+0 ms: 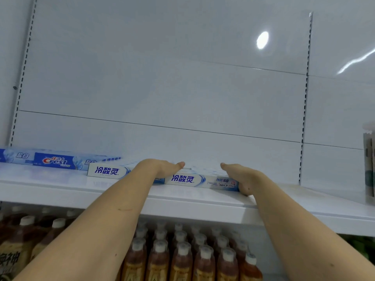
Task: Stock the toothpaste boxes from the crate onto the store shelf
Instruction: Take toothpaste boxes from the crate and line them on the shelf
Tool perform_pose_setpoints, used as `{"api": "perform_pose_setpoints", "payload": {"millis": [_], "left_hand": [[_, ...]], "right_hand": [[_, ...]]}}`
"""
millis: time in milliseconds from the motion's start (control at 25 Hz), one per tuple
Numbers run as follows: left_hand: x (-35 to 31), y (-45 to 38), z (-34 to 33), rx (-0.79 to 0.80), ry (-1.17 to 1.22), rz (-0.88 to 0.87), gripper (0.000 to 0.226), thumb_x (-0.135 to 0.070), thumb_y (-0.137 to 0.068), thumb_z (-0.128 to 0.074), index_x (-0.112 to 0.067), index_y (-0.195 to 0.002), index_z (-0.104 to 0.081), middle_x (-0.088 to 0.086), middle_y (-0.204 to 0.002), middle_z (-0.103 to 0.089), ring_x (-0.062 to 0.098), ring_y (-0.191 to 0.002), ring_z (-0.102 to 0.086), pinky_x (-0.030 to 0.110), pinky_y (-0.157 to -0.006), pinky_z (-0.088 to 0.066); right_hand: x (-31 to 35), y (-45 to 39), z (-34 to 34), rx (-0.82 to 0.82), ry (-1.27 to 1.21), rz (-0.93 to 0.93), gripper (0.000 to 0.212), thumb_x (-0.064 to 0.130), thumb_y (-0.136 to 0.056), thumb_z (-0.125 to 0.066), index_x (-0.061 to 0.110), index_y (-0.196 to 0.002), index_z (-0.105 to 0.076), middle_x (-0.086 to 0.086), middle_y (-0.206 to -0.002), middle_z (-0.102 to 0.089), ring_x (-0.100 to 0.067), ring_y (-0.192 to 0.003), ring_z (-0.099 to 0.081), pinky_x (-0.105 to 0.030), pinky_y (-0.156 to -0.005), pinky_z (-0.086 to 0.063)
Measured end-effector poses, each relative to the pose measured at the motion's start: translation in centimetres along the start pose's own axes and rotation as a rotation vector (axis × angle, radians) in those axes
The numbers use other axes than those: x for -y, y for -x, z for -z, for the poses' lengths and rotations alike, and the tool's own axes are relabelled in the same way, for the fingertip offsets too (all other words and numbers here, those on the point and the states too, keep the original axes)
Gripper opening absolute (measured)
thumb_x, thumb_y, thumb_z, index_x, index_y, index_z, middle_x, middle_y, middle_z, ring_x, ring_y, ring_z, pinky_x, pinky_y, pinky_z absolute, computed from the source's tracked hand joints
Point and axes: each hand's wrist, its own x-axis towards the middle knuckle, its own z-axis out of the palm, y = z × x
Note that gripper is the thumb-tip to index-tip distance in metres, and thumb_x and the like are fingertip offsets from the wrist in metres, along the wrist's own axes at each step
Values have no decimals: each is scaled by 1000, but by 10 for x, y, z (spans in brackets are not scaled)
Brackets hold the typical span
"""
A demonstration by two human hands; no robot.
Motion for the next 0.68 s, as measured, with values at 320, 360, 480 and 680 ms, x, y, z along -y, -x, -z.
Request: {"api": "perform_pose_setpoints", "payload": {"millis": [320, 360, 480, 680], "left_hand": [[-5, -14, 25, 133, -49, 144, 91, -95, -69, -13, -31, -115, -59, 1, -124, -51, 22, -111, -52, 36, -93, -38], [-10, -16, 27, 111, -42, 163, 83, -92, -74, -15, -27, -102, -58, 0, -105, -50, 19, -93, -51, 32, -82, -38], [-14, -41, 20, 89, -79, 199, 95, -87, -81, -14, -22, -144, -44, 10, -143, -42, 28, -118, -48, 37, -99, -32], [-17, -46, 10, 86, 57, 177, 97, -85, -82, -8, -22, -154, -26, 9, -163, -14, 27, -142, -30, 38, -105, -26]], "right_hand": [[17, -29, 55, -400, 395, 140, 32, 18, -97, -44, -2, -121, -53, -19, -115, -60, -34, -97, -57, -35, -82, -49], [18, -38, 62, -406, 429, 111, 38, 18, -99, -42, -2, -130, -49, -21, -128, -55, -36, -112, -54, -38, -92, -47], [11, -50, 62, -206, 383, -2, 50, 21, -106, -35, -1, -150, -26, -17, -155, -32, -32, -140, -37, -37, -112, -33], [8, -75, 51, 10, 8, -125, 65, 29, -99, -54, -5, -147, -25, -19, -139, -45, -28, -105, -64, -43, -98, -50]]}}
